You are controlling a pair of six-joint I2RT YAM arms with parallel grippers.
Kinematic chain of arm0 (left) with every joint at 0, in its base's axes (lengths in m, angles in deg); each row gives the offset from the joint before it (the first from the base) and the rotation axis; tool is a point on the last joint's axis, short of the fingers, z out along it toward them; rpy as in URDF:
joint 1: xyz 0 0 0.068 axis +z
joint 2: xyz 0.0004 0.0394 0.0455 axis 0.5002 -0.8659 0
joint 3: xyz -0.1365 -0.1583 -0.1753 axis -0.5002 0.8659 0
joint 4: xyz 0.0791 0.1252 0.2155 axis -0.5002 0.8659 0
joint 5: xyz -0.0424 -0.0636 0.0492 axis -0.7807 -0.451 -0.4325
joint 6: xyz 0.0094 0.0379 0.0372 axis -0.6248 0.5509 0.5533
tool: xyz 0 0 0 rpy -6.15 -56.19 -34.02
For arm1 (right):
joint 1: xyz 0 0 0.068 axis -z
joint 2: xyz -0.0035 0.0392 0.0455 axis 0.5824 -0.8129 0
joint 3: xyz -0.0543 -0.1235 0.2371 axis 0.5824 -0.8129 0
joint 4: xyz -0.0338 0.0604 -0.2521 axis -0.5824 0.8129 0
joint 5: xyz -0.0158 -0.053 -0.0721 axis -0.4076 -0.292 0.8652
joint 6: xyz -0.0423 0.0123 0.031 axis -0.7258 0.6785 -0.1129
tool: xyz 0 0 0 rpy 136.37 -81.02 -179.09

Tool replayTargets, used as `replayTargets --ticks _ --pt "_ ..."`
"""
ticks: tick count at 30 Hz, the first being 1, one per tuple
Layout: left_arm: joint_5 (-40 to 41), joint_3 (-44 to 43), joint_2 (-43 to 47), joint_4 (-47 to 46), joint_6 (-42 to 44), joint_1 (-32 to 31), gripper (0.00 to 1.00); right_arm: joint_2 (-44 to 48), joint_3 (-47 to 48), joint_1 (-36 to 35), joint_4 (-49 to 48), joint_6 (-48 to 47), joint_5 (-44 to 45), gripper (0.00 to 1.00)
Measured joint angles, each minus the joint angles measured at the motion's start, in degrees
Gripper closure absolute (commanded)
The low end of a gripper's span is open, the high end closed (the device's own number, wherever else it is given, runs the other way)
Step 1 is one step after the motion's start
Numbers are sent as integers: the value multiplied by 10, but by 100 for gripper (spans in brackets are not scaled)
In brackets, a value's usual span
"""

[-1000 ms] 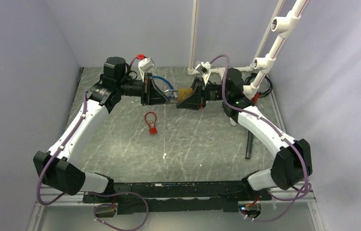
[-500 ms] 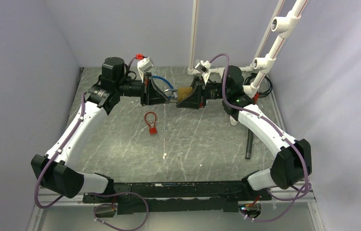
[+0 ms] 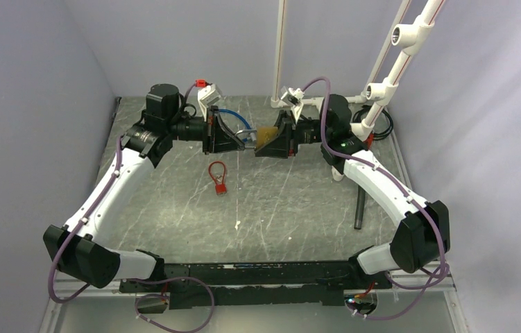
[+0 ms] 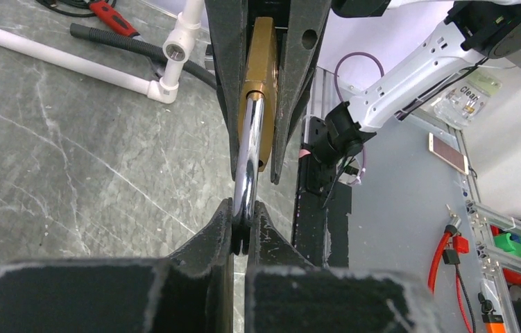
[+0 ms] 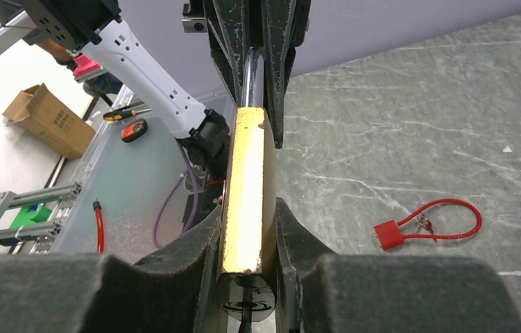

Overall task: Lock with the key
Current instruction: Lock the lock.

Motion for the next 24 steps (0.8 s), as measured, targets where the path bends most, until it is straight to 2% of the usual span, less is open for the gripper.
replayTargets --ticks 10,24 --pt "-15 42 -1 -111 -100 -4 100 -1 0 0 -20 17 7 100" --pt "-44 64 -32 -247 -188 -4 100 -7 4 0 -27 23 23 100"
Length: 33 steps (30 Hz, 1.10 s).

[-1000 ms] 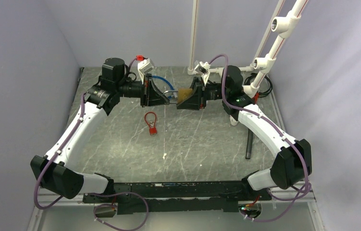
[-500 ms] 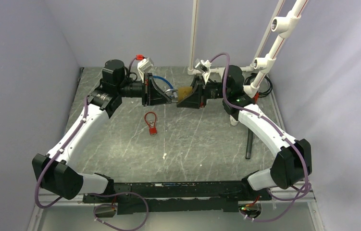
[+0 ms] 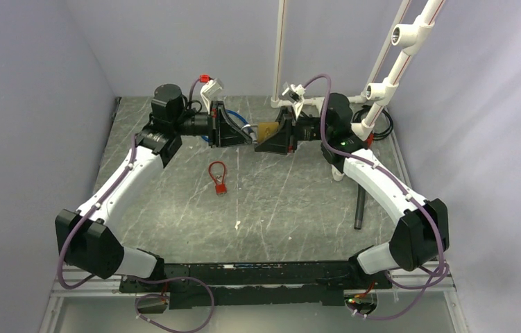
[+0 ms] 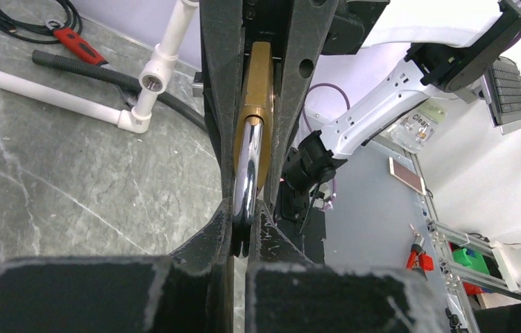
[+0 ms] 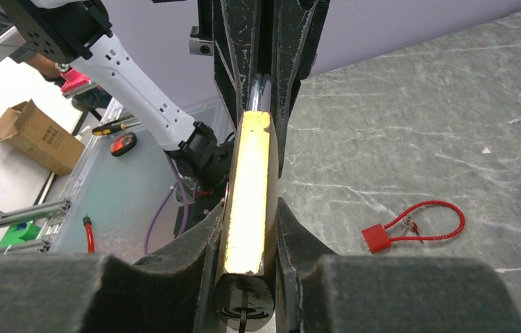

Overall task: Lock with the key
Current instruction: Lock the lock.

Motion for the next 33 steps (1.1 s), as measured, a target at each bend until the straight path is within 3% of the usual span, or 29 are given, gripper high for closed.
replayTargets --ticks 12,21,24,26,27,30,33 --pt "-16 -3 -24 -43 -17 -2 100 -7 0 5 -10 3 0 100" --pt "-17 -7 -13 47 32 13 100 -1 0 6 71 -62 2 98" --pt "-22 -8 -7 94 64 25 100 -1 0 -2 95 -82 9 79" --pt "-26 -16 -5 128 93 28 100 -1 0 -7 108 -95 15 48" --pt "-29 -22 -5 150 107 29 100 -1 0 -8 115 -107 12 38" --pt "-19 -41 -5 229 162 42 100 2 1 -8 130 -131 2 28" --pt "-16 -58 -5 310 224 54 100 9 5 -4 157 -158 2 28"
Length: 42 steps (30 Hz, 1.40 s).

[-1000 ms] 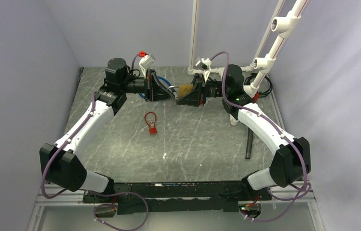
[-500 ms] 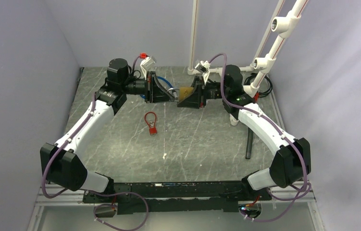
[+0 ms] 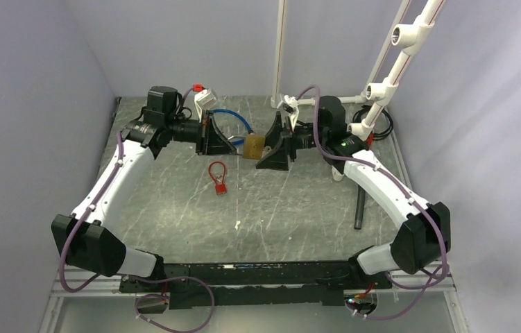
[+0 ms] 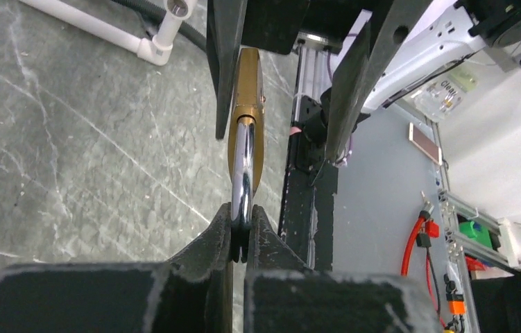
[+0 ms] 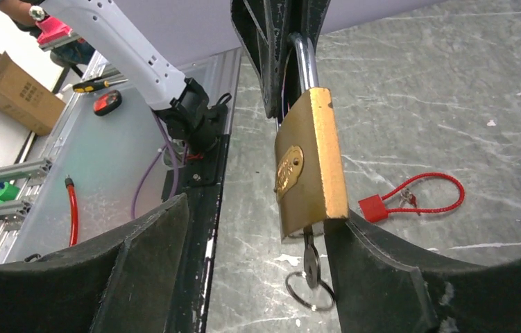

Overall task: Lock with the key
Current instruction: Lock the lock.

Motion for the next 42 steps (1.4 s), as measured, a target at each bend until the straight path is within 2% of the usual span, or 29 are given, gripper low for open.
replayTargets --ticks 3,8,15,21,42 --pt "3 -18 0 76 62 6 100 7 10 7 39 -31 -3 32" --pt "10 -32 0 198 189 11 100 21 26 18 115 -97 -7 43" --pt "19 -37 0 292 303 11 100 24 39 21 223 -189 -15 57" --pt "19 -37 7 296 315 11 100 11 45 16 259 -219 -19 64" --pt "19 -37 13 259 293 10 100 -23 56 7 259 -218 -19 68"
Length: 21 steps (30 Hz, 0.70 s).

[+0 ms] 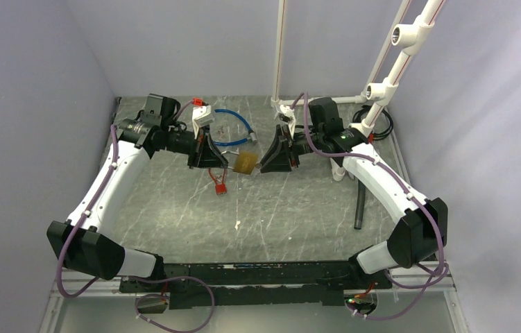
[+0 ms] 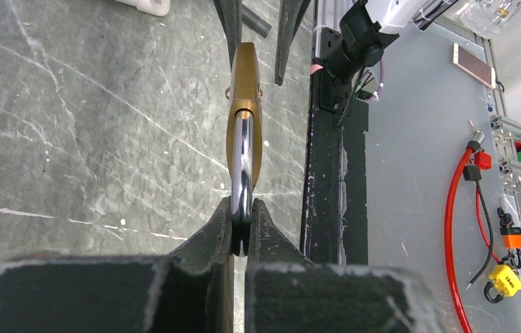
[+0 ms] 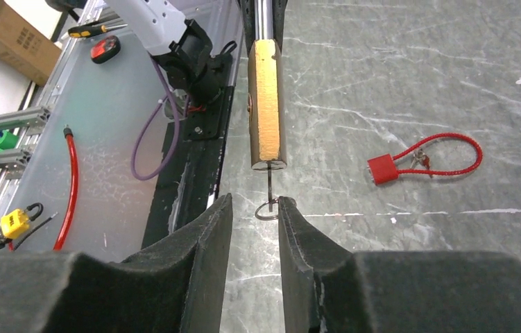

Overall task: Lock with the key
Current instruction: Lock the lock.

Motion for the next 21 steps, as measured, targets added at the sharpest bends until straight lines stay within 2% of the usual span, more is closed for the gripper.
replayTargets --ticks 8,14,21 --pt "0 0 0 -9 -10 0 100 -8 3 -3 -14 7 0 76" --pt "0 0 0 -13 -17 0 100 -12 4 -4 -13 3 1 100" --pt "0 9 2 -16 -26 4 100 -12 5 2 0 -7 3 100"
